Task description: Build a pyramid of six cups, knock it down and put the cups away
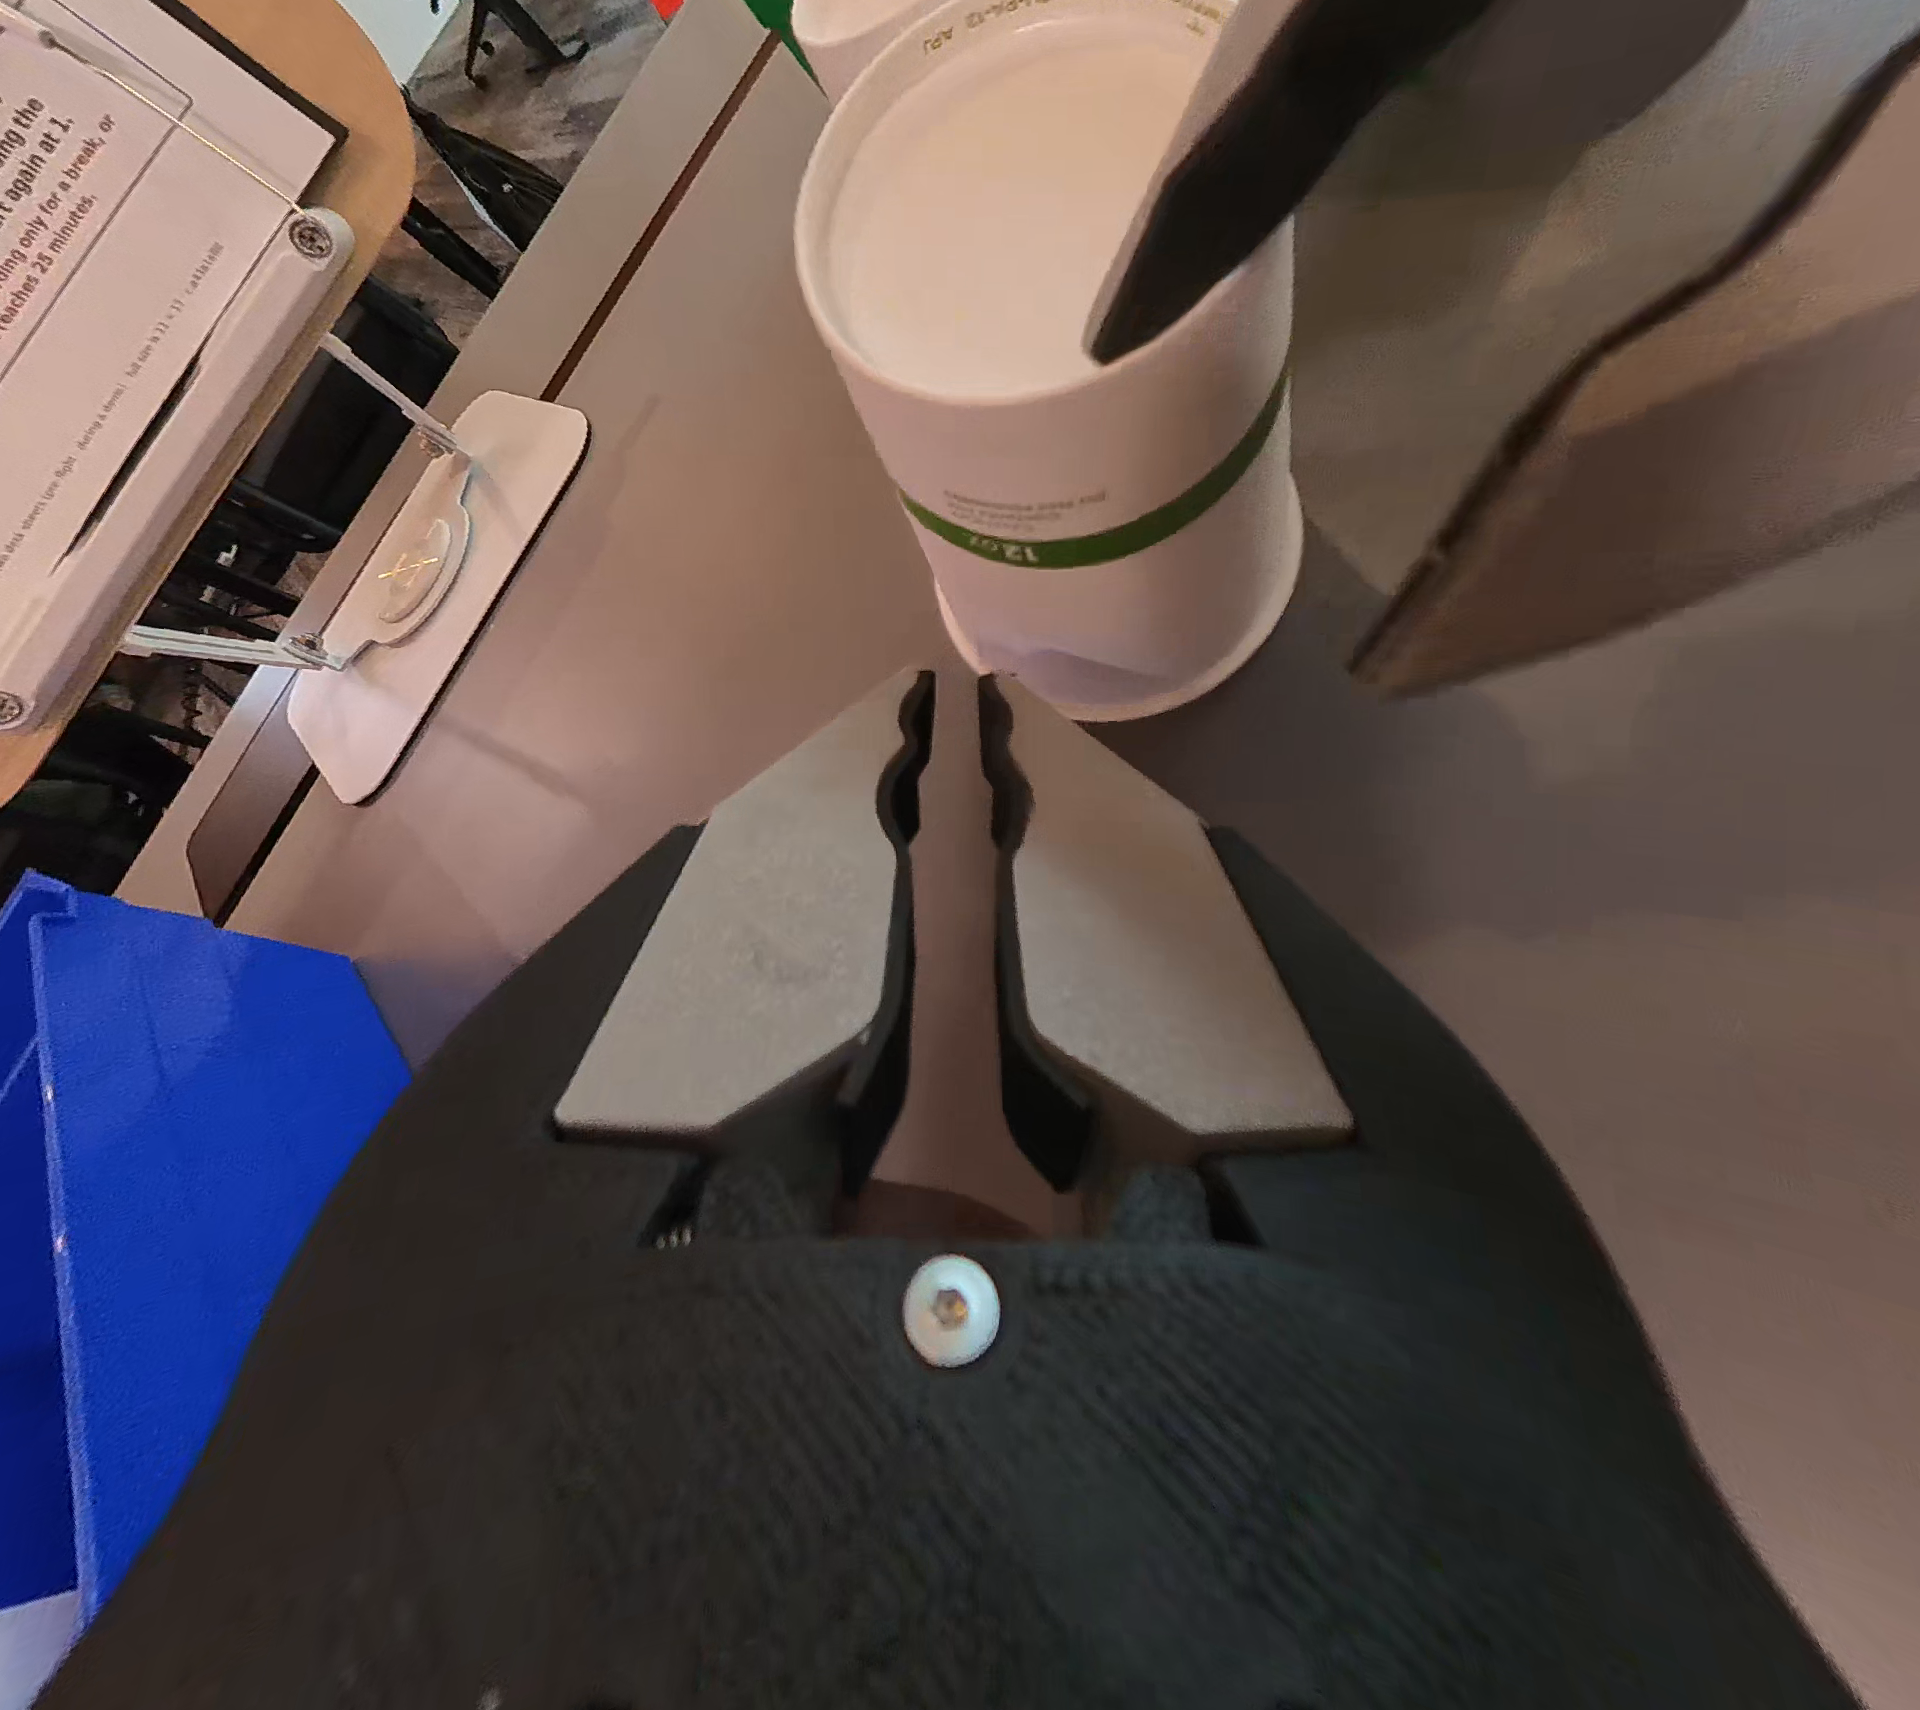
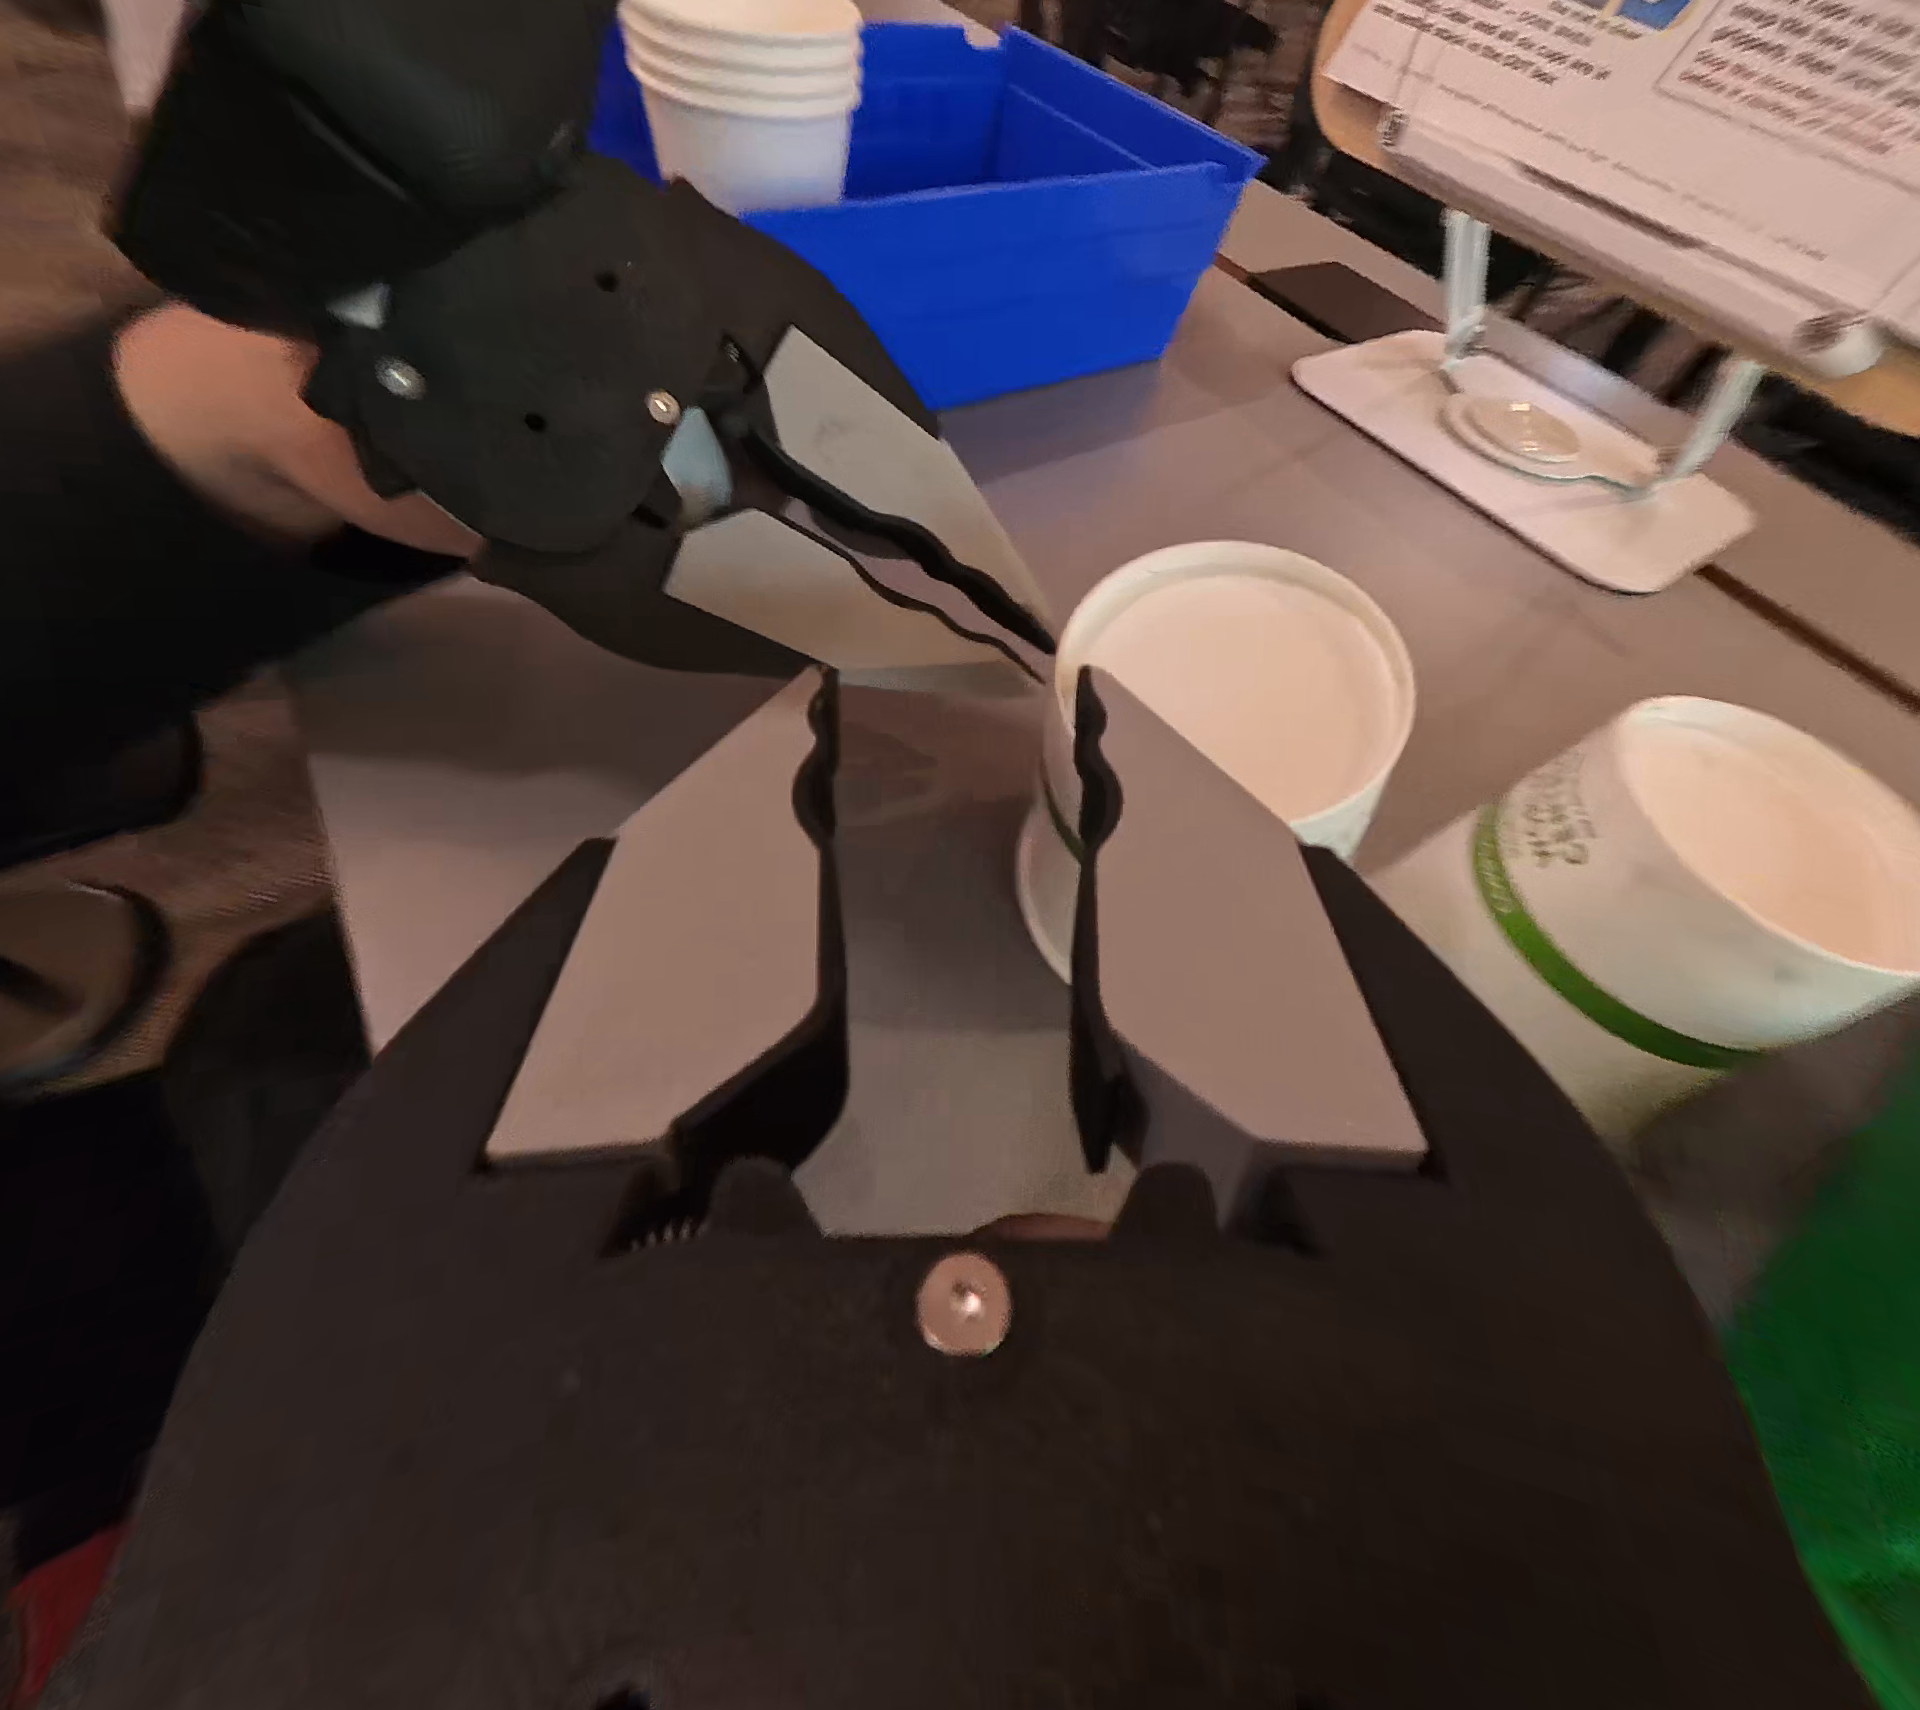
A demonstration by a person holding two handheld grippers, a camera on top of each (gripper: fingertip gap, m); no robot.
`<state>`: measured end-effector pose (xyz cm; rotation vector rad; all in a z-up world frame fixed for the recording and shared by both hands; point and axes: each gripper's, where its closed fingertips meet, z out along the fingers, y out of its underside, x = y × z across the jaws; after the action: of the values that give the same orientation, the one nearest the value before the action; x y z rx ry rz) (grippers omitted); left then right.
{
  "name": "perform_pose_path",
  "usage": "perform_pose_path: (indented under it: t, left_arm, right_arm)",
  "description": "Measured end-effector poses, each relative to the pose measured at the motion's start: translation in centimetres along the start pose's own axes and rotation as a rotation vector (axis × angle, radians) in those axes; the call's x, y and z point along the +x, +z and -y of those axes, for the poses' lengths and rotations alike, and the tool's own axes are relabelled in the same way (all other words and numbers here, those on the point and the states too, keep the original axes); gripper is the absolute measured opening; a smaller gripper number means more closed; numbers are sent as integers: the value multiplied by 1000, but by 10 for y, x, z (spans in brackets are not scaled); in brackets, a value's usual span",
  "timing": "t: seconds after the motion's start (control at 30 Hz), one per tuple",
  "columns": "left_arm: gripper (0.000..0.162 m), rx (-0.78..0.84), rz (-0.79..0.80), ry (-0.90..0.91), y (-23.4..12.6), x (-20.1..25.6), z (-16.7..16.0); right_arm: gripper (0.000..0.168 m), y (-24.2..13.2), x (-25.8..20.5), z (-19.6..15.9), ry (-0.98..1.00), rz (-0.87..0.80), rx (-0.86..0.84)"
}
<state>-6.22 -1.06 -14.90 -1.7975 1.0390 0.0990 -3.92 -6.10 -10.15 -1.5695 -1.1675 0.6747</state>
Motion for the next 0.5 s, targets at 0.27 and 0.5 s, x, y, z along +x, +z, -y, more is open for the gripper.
perform_pose_path:
  t: [0.27,0.5]
  left_arm:
    - [7,-26,10,11,0,-2,-4]
    - [9,-28,23,2,-4,-10,-5]
  right_arm:
    - [68,-21,19,24,290,120,196]
    - [14,-37,31,-15,206,112,-78]
